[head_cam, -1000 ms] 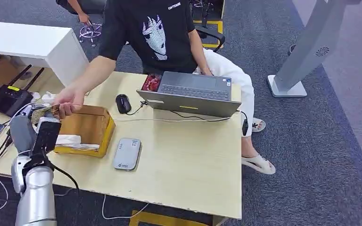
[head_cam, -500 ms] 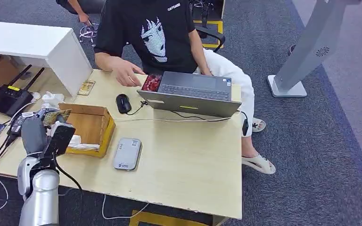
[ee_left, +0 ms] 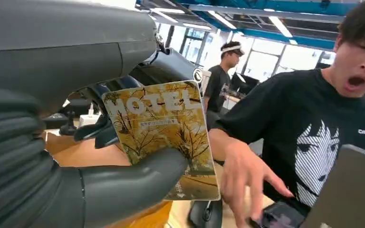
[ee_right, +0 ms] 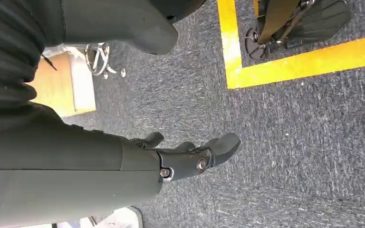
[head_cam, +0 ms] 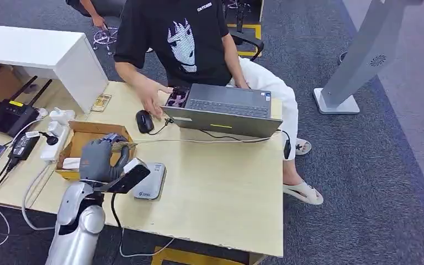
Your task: Pass the card to the sensor for recognition and then transmit it.
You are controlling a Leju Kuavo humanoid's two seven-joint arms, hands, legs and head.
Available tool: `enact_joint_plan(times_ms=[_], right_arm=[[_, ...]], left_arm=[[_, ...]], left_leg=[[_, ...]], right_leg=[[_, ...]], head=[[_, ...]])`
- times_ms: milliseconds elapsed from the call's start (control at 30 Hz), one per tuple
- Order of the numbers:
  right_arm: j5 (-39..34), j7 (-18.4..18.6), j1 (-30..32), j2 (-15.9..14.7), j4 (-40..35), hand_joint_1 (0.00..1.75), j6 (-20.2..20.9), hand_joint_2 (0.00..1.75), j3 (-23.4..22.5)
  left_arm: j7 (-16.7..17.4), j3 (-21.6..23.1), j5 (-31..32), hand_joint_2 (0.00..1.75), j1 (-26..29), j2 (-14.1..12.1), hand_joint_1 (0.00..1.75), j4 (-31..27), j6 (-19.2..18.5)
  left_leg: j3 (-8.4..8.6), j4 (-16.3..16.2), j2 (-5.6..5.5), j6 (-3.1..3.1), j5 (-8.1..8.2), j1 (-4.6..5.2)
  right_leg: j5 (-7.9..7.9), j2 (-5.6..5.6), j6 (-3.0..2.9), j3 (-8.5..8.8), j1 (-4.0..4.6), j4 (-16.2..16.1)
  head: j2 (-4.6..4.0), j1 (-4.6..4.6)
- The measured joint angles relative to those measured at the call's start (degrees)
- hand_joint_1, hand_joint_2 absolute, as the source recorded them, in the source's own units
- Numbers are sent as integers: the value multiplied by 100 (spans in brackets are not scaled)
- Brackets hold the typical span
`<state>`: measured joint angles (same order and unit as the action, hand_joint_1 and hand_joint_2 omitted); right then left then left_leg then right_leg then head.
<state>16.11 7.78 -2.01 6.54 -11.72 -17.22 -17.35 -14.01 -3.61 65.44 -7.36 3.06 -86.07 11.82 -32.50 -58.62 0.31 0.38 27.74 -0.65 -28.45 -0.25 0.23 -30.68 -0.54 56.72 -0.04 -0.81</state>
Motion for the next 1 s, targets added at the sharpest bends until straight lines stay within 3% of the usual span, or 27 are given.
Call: enact_joint_plan(times_ms=[233,300,633,1000], right_arm=[[29,2,1,2,0,0,2,175,-37],[114,22,0,2,0,0,22,175,-77],[494,127,-2,35,-24,0,68,175,-373],[678,155,-3,50,-48,0,120,175,-566]], left_arm=[[22,96,-35,175,3,-31,175,0,-158],[177,195,134,175,6,-70,175,18,-376],[1045,935,1335,175,-73,-376,175,618,-433],[1154,1078,1668,175,-115,-450,175,1137,-428]], left_leg=[[0,0,0,0,0,0],[0,0,0,0,0,0],[0,0,0,0,0,0],[-1,0,0,0,0,0]], right_leg=[[0,0,0,-1,0,0],[0,0,0,-1,0,0],[0,1,0,-1,0,0],[0,1,0,-2,0,0]], head=[[-2,2],[-2,2],[-2,0],[-2,0]])
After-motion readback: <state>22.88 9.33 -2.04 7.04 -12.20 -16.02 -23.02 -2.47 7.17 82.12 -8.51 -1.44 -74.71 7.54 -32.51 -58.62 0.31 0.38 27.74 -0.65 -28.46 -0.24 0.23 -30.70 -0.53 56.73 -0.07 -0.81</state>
